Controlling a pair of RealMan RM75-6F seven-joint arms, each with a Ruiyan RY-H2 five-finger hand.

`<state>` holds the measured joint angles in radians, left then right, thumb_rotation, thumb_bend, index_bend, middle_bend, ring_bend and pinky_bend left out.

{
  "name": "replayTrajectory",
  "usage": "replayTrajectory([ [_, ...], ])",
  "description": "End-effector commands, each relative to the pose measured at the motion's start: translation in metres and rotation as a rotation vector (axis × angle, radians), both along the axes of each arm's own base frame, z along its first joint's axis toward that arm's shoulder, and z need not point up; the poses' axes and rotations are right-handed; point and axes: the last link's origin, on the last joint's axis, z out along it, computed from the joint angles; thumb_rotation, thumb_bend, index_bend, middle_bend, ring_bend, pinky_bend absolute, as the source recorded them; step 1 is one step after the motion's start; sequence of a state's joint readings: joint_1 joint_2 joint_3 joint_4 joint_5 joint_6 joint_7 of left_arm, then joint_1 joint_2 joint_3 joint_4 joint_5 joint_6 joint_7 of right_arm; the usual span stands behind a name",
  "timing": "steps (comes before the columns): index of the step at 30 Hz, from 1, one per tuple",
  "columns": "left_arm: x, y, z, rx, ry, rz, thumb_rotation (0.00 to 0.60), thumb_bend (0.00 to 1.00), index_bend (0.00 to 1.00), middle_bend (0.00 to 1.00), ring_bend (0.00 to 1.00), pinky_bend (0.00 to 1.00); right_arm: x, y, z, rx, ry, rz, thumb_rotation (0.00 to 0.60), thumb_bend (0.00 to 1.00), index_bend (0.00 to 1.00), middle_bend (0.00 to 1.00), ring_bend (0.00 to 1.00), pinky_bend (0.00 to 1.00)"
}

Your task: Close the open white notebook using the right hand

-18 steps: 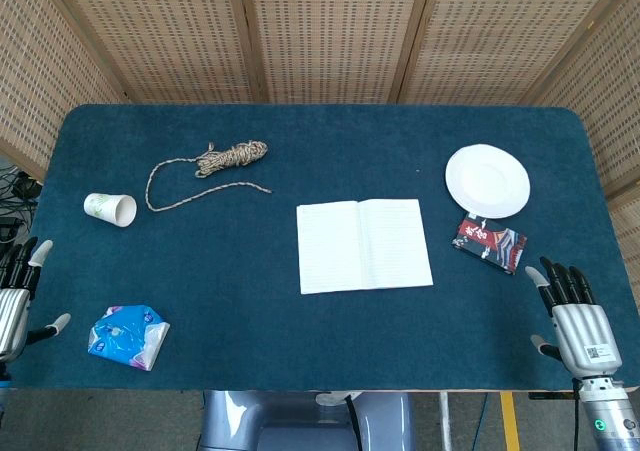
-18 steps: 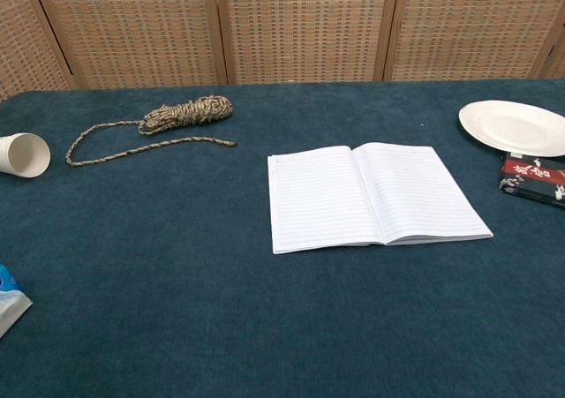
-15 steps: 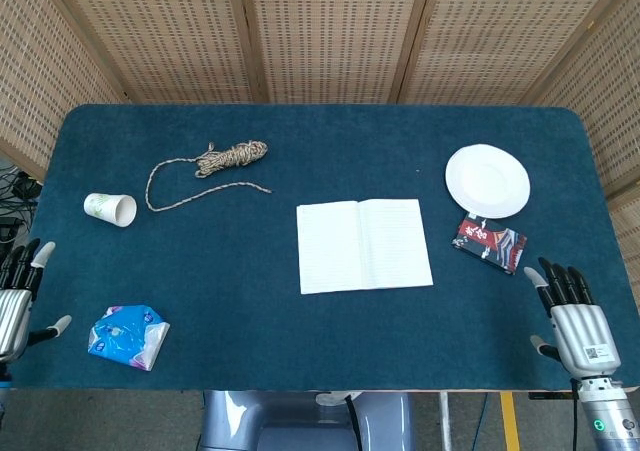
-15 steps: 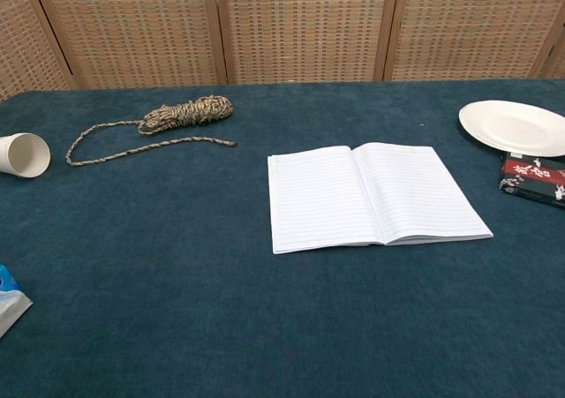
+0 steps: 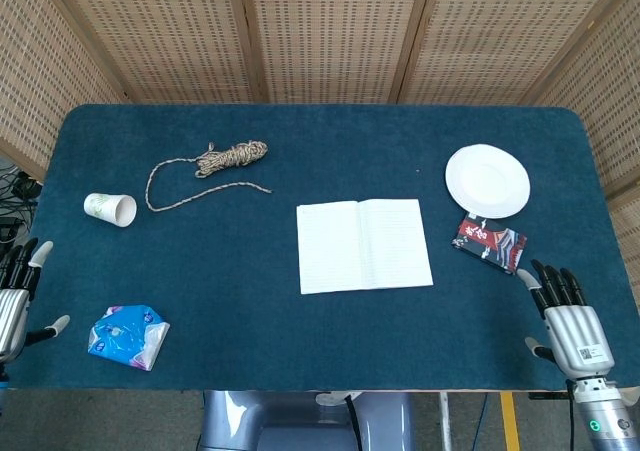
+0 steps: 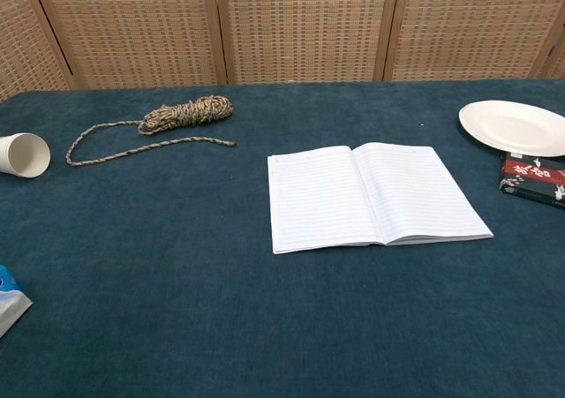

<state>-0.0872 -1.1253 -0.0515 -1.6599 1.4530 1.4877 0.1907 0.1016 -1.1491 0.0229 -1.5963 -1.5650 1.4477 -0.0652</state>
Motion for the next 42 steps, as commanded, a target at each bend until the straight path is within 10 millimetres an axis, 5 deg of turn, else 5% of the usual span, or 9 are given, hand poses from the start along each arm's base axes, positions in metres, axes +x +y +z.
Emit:
replayTrajectory([
  [1,-0.001,0.0,-0.001,-0.006,0.002,0.004,0.6,0.13,0.0,0.0,0.0,0.0,-0.001,-0.001,0.001,-0.005,-0.005,-0.001,0.6,0.15,0.0,0.0,0.0,0.0],
  [20,-0.002,0.001,-0.001,-0.003,0.001,0.013,0.6,0.13,0.0,0.0,0.0,0.0,-0.006,-0.005,0.004,-0.009,-0.002,-0.015,0.6,0.15,0.0,0.0,0.0,0.0],
  [28,-0.004,0.004,-0.002,0.006,0.017,0.022,0.6,0.13,0.0,0.0,0.0,0.0,-0.004,-0.03,0.01,-0.018,-0.033,-0.019,0.6,0.15,0.0,0.0,0.0,0.0],
  [42,-0.008,0.007,-0.003,0.006,0.018,0.041,0.6,0.13,0.0,0.0,0.0,0.0,0.072,-0.068,-0.031,0.078,-0.138,0.069,0.6,0.15,0.0,0.0,0.0,0.0],
])
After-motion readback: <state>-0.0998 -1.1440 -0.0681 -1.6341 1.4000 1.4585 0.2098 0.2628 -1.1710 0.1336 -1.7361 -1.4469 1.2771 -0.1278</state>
